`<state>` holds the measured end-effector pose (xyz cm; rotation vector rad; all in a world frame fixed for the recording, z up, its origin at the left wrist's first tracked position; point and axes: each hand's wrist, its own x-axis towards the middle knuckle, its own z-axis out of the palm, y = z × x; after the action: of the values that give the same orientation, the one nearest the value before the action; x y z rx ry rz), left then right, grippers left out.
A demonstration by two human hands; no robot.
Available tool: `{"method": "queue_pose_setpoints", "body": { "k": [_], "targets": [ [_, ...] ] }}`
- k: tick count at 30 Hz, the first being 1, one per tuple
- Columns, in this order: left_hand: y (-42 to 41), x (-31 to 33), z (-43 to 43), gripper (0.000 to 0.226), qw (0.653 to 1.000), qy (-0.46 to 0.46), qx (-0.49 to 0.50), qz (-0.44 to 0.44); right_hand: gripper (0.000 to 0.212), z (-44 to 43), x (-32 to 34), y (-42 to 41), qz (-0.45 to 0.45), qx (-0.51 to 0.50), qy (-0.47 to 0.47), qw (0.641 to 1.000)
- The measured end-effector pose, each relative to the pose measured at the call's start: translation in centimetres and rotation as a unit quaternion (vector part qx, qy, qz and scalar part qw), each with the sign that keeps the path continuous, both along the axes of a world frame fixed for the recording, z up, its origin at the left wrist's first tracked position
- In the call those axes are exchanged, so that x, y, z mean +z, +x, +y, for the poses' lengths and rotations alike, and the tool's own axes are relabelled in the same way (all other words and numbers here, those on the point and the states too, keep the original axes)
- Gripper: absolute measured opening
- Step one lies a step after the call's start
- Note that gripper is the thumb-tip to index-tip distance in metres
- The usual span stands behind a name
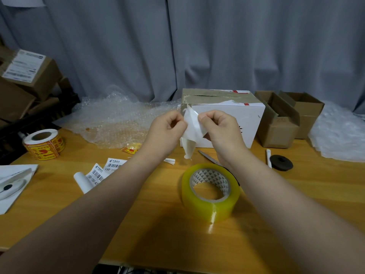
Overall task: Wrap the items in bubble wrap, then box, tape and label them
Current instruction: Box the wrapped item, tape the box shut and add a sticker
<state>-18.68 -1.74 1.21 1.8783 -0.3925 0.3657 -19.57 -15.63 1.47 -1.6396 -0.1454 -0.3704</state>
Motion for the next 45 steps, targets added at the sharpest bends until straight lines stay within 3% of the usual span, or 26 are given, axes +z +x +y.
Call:
{"method": "queue_pose_setpoints", "body": {
  "k": [3,8,11,13,16,18,20,24,30,35,45],
  "targets": [
    [-0.1,-0.6,0.3,0.016,0.999,-0.028,0.002,0.032,0.016,0.0,-0.2,0.1,0.001,-0.014,0.014,1.0],
    [-0.2,0.0,0.1,0.015,0.99,-0.115,-0.025,0.082,0.013,0.0,0.0,-0.1,-0.033,-0.008,-0.044,0.998],
    [-0.3,0.8,-0.2,0.022,0.994,-0.087,-0.007,0.062,0.018,0.2,0.0,-0.2,-0.051,0.015,-0.076,0.996],
    [-0.1,1.1,-0.3,0.022,0.996,-0.076,0.012,0.051,0.021,0.3,0.0,-0.3,-0.038,0.025,-0.052,0.998],
    [0.1,1.0,-0.3,0.021,0.996,-0.075,0.02,0.043,0.021,0.4,0.5,-0.6,0.016,0.046,0.058,0.997],
    [0.0,1.0,-0.4,0.019,0.998,-0.061,0.02,0.028,0.035,0.4,0.6,-0.7,0.03,0.056,0.101,0.993],
    [-0.1,1.1,-0.5,0.017,0.998,-0.055,0.019,0.019,0.058,0.5,0.6,-0.7,0.014,0.048,0.082,0.995],
    [-0.1,1.5,-0.9,0.016,0.998,-0.064,0.009,0.019,0.013,0.7,0.8,-0.4,-0.004,-0.008,0.047,0.999],
    [0.5,1.1,-0.9,0.021,0.992,-0.103,0.02,0.07,0.015,0.7,1.1,0.0,0.062,-0.038,0.129,0.989],
    [1.0,-0.2,-0.4,0.019,0.989,-0.096,0.046,0.104,0.017,1.0,0.5,0.2,0.067,-0.074,0.133,0.986],
    [2.2,-1.6,0.5,0.02,0.987,0.026,0.137,0.085,0.025,1.0,0.4,0.2,0.06,-0.126,0.109,0.984]
  ]
}}
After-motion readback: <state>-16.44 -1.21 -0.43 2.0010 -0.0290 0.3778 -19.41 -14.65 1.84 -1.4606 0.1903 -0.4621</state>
